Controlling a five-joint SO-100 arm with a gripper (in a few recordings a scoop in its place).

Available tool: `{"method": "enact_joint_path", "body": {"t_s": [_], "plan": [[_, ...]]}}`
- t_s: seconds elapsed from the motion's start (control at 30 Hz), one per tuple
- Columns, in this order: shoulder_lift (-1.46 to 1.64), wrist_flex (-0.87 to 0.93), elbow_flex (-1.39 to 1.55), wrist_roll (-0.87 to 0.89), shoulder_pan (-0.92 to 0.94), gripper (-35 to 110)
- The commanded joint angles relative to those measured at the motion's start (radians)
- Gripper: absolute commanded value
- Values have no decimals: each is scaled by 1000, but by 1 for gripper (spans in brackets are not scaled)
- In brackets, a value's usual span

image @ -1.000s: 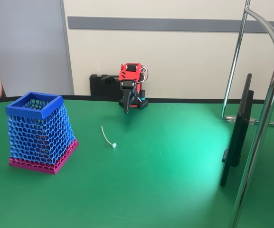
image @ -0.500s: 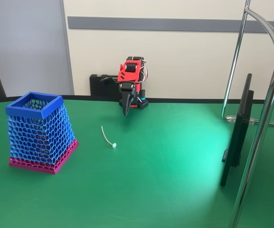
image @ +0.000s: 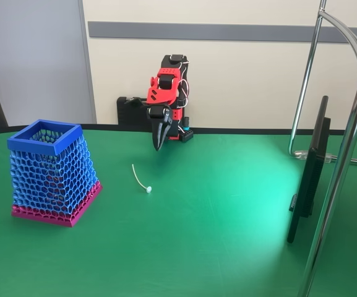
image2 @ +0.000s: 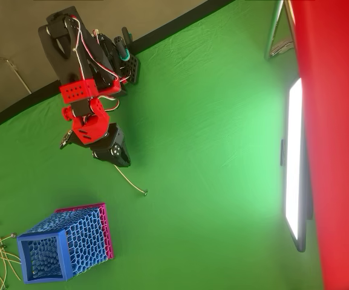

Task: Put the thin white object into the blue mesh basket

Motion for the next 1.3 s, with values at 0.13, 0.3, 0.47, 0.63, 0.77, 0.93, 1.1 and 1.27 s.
{"method": "enact_joint_path", "body": {"t_s": [0.13, 0.3, 0.47, 0.63, 0.77, 0.93, 1.1, 1.27], "plan": [[-304, 71, -298, 84, 41, 1], [-482, 213, -515, 166, 44, 1], [-612, 301, -667, 230, 38, 1], [-776, 377, -833, 291, 34, 1], [-873, 403, -917, 342, 32, 3], [-942, 403, -969, 405, 38, 13], [-997, 403, -1015, 446, 41, 16], [-1062, 411, -1058, 466, 43, 16]]}}
